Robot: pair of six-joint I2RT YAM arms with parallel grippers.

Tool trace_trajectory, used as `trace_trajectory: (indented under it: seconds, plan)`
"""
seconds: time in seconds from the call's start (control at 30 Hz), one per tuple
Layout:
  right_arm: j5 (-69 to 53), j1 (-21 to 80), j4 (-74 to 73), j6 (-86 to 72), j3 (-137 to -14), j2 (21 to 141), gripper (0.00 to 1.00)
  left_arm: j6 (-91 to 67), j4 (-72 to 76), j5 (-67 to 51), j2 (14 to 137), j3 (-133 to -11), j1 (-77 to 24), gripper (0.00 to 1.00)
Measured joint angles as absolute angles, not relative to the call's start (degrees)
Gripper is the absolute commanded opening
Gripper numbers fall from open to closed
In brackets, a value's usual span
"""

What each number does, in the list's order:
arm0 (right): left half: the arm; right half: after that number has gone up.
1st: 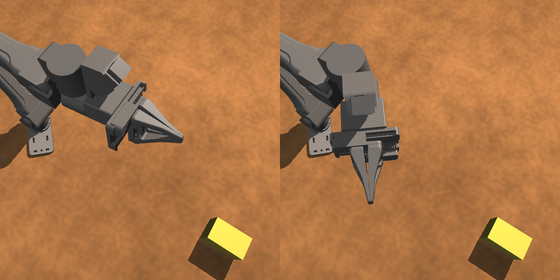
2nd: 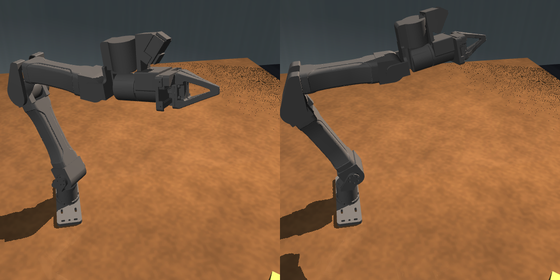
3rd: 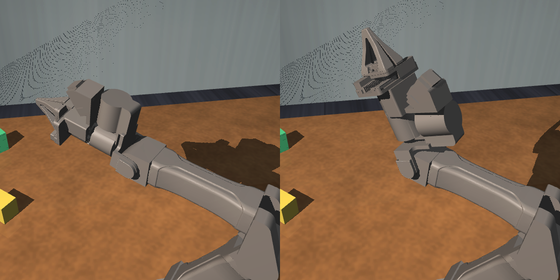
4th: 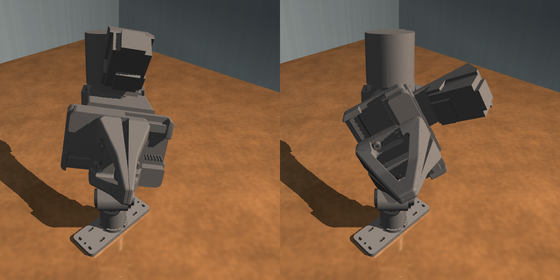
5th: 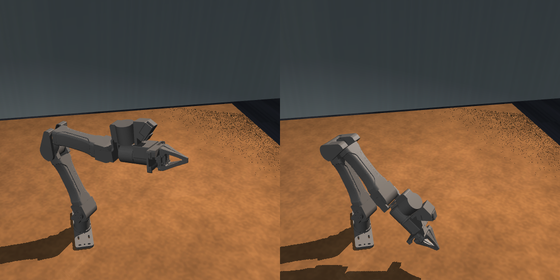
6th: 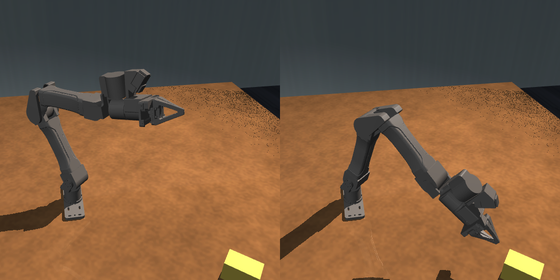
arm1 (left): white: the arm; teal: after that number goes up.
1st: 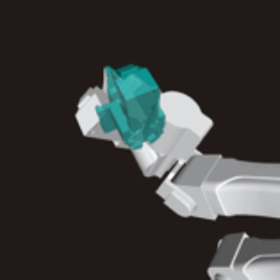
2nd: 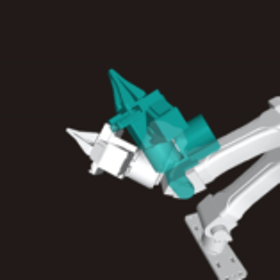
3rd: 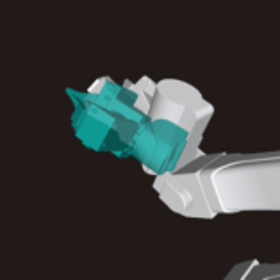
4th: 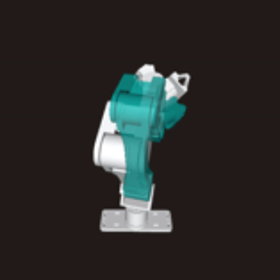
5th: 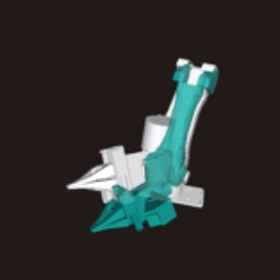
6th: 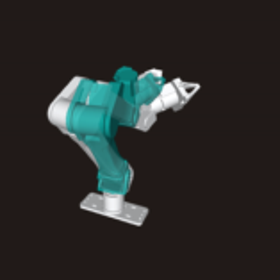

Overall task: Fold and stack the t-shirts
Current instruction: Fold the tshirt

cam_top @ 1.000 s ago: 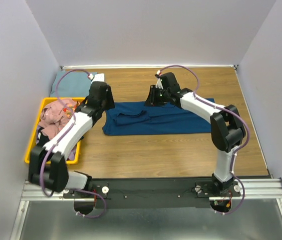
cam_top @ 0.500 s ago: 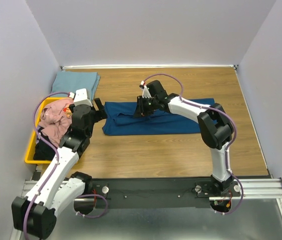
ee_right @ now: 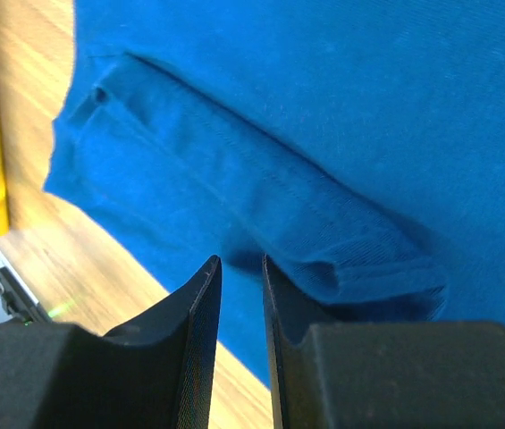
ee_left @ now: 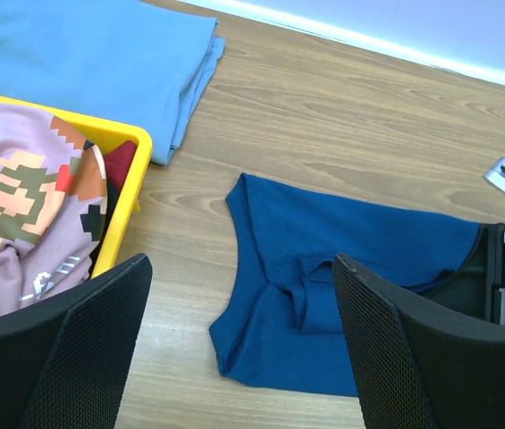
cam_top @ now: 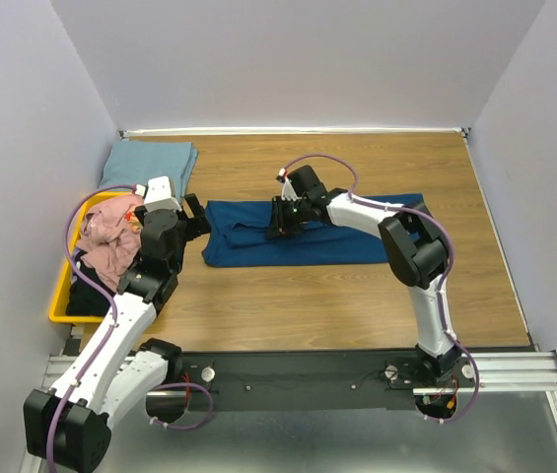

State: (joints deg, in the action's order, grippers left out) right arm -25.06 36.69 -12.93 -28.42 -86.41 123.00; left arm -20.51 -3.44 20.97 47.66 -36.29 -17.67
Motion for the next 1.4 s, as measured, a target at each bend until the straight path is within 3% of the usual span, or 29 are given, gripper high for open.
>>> trace_trajectory:
  seconds: [0.57,0.83,0.93,1.23,1.4]
  plan:
    - [-21.5,35.4,-12.9,-29.8,-95.2,127.2,0.32,-19.9,-3.1,20.9,47.8,-36.3,-17.7,0.88]
    - [-22.0,28.3,-13.0,-30.7,-97.9,129.1,0.36,-19.9,-2.7,18.4,49.9,-36.3,-17.7,0.88]
    - [-23.2,25.4,-12.0,-31.2,-93.8,125.5,0.39,-20.3,-2.5,15.1,51.7,-36.3,-17.7,0.88]
    - [-32.1,10.8,-4.2,-32.7,-65.0,102.8,0.42,-28.8,-1.3,1.3,63.2,-36.3,-17.6,0.88]
    - [-35.0,0.9,-1.1,-33.3,-54.2,99.2,0.42,-31.2,-1.9,-4.8,70.7,-36.6,-16.9,0.87]
